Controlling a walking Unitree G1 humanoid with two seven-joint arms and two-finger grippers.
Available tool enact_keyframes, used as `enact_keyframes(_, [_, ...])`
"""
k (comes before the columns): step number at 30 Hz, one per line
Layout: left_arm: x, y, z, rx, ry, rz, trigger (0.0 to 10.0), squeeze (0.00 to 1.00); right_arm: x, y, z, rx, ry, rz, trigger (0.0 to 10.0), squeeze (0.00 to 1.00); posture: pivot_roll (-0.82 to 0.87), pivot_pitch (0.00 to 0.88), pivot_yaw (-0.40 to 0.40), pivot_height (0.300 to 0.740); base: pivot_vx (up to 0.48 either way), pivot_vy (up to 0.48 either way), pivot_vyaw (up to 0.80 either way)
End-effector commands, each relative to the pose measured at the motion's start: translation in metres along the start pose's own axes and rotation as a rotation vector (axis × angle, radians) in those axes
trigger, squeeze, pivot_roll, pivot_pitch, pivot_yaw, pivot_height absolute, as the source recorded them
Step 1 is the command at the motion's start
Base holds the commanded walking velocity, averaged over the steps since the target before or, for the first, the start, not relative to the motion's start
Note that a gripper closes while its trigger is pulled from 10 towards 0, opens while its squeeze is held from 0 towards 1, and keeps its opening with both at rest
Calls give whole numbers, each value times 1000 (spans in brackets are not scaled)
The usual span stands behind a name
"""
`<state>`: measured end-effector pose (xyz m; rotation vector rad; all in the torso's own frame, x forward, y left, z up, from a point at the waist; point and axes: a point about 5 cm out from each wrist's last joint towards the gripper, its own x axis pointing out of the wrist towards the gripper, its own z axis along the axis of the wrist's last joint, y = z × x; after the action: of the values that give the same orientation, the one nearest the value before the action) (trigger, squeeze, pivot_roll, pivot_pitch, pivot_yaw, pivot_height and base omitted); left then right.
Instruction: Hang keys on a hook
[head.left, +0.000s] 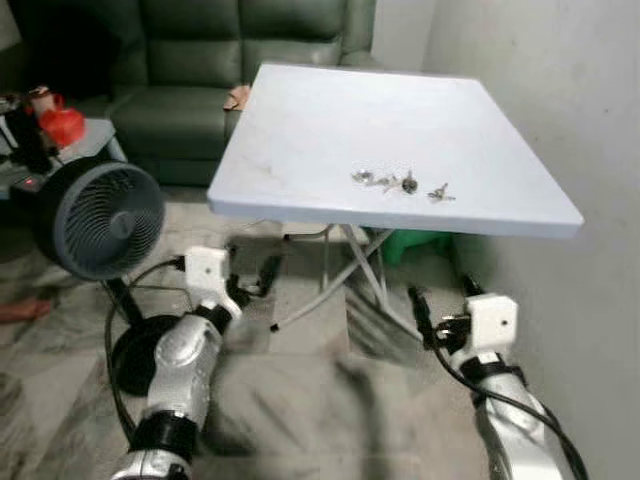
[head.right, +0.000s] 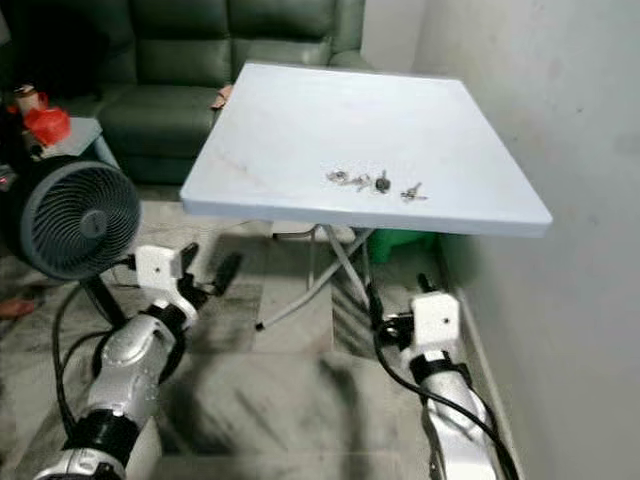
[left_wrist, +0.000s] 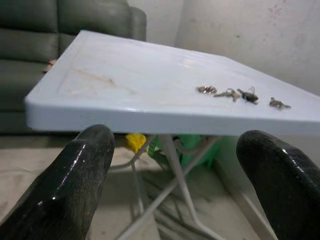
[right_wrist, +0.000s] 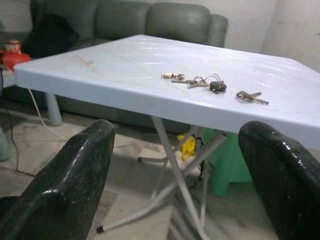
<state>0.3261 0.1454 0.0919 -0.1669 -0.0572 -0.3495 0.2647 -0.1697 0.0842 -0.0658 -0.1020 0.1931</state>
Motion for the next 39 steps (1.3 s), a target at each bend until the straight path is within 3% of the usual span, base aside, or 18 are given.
enact_keyframes(1, [5,-10,1,3,-1,-35,10000,0,-3,-8,0,13,5,-28,10000,0,-41,16,-19,740,337,0,0])
enact_keyframes(6, [5,-10,1,2,0,-33,10000,0,-2,-6,1,16,2,-14,10000,0,-39,20,-23,740,326,0,0])
enact_keyframes(7, [5,-11,1,7,0,-34,10000,0,-2,-5,2,-58,12,5,10000,0,-39,20,-23,740,319,0,0])
enact_keyframes(11, [6,-10,2,6,-2,-30,10000,0,0,-4,3,-58,6,18,10000,0,-39,20,-23,740,313,0,400])
enact_keyframes(18, [7,-11,2,6,-3,-28,10000,0,0,-3,4,20,-9,23,10000,0,-39,19,-25,740,303,0,457])
enact_keyframes(39, [8,-11,2,5,-9,-10,10000,0,2,-3,5,-7,-4,72,10000,0,-35,18,-42,740,294,0,0])
